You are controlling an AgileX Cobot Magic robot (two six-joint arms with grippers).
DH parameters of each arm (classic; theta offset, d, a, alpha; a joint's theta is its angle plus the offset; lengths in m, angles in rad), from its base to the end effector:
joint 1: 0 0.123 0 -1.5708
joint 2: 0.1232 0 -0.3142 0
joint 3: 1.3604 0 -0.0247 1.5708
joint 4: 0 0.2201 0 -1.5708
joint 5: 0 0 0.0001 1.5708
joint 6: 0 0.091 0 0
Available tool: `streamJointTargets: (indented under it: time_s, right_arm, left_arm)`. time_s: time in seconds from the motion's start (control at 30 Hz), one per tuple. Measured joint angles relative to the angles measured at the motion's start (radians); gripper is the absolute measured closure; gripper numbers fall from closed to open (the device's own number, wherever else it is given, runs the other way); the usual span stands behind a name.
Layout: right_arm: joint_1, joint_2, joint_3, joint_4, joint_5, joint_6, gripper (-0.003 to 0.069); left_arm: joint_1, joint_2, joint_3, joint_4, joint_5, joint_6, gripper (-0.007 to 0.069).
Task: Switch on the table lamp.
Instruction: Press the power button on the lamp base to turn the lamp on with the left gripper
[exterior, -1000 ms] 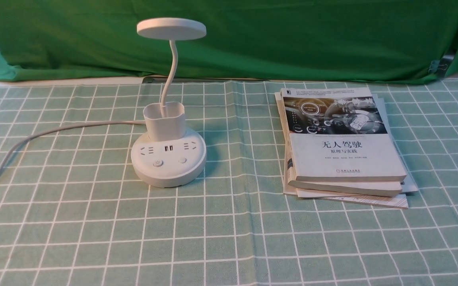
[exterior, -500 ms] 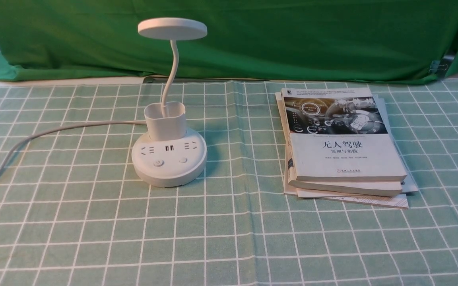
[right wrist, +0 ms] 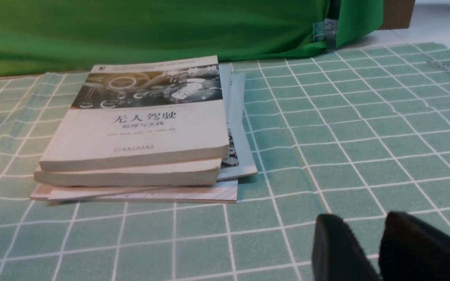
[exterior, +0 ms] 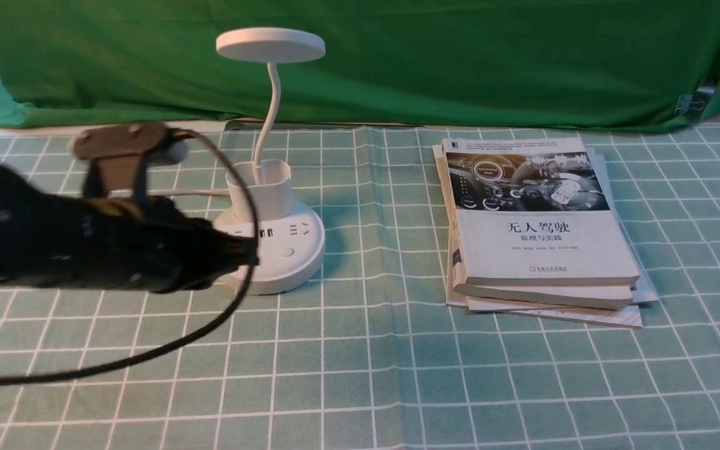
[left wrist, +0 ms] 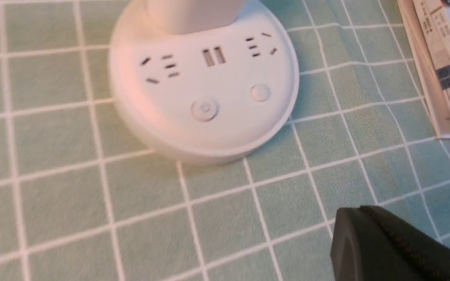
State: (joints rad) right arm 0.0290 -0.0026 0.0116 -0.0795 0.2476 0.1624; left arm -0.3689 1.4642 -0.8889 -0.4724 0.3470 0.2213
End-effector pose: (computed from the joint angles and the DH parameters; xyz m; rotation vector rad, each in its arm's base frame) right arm -0.0047 -0.0019 0.1872 0.0633 1.7387 0.0670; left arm 0.2503 -0.1119 0.2912 0.2470 2.3960 -0.4659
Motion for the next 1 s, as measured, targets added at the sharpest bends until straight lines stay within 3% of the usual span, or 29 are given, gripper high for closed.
streamJointTargets:
  time_s: [0.1, 0.3, 1.0]
  right_arm:
    - [0.000, 0.000, 0.000, 0.000, 0.000, 0.000, 0.0421]
    - [0.000, 0.000, 0.000, 0.000, 0.000, 0.000, 0.0421]
    - [0.000, 0.000, 0.000, 0.000, 0.000, 0.000, 0.0421]
  left_arm:
    - [-0.039, 0.141, -0.121, 0.175, 0.021, -0.133, 0.0622]
    - [-0.044, 0.327, -0.312, 0.340, 0.093, -0.251, 0.0622]
    - [-0.044, 0.503, -0.416, 0.363, 0.105, -0.276, 0.0622]
